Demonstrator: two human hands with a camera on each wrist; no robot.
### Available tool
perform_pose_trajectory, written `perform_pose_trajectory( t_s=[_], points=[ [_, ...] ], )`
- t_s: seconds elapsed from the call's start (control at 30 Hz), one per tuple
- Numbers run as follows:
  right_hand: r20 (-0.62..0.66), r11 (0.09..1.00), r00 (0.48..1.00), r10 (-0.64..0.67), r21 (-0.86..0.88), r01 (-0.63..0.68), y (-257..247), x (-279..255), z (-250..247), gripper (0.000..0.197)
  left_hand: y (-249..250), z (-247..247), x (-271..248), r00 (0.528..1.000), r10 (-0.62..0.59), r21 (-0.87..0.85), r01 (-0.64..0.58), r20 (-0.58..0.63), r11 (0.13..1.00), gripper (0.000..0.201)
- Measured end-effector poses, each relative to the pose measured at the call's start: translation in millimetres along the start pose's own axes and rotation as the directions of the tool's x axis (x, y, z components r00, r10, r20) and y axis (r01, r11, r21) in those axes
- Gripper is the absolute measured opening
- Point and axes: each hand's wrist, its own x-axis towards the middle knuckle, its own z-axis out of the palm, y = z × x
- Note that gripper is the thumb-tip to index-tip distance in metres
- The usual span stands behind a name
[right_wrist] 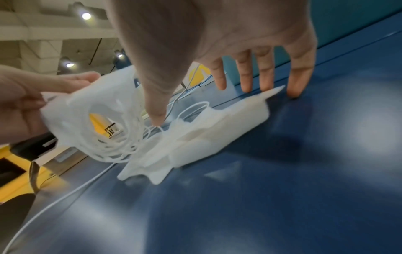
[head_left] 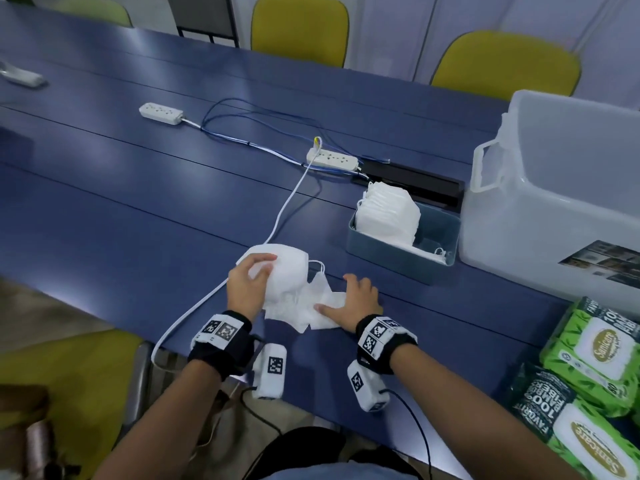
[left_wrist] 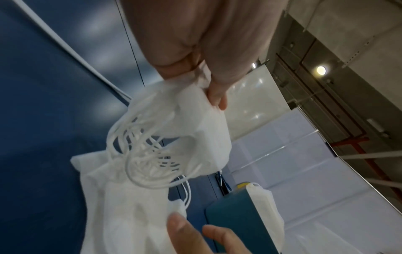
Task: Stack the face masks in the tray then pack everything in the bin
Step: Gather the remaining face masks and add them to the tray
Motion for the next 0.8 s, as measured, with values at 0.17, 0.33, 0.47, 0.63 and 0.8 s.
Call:
perform_pose_trajectory(
  t_s=[0.17,0.33,0.47,0.63,0.8],
  points=[
    [-0.029,0.98,1.0,0.007,-0.199,-0.013,-31.6,4.8,17.7,0.1,-4.5,-15.0,1.3,0.99,-0.096,-0.035,0.093,-0.103,0.995,0.02],
    [-0.038,0.991,0.997,-0.063,-0.124,0.058,-36.8,14.7,29.1,0.082,-13.1,-20.4,-5.7,0.985,-0.135,-0.042,0.131,-0.111,0.99,0.022],
    [0.048,0.992,0.992,-0.113,0.052,0.111,-35.7,17.9,24.9,0.026,-21.3,-22.3,-6.5,0.987,-0.118,-0.019,0.117,-0.107,0.993,0.023],
    [0.046,0.931,0.997,-0.055,0.362,0.035,-10.3,21.1,3.5,0.011,-19.5,-19.3,-2.0,0.984,-0.135,-0.019,0.133,-0.117,0.991,0.027],
    [-0.006,0.67,1.0,0.015,0.742,-0.006,37.9,4.3,-34.6,0.012,-13.3,0.2,4.3,0.985,-0.158,0.015,0.159,-0.065,0.987,0.036]
  ],
)
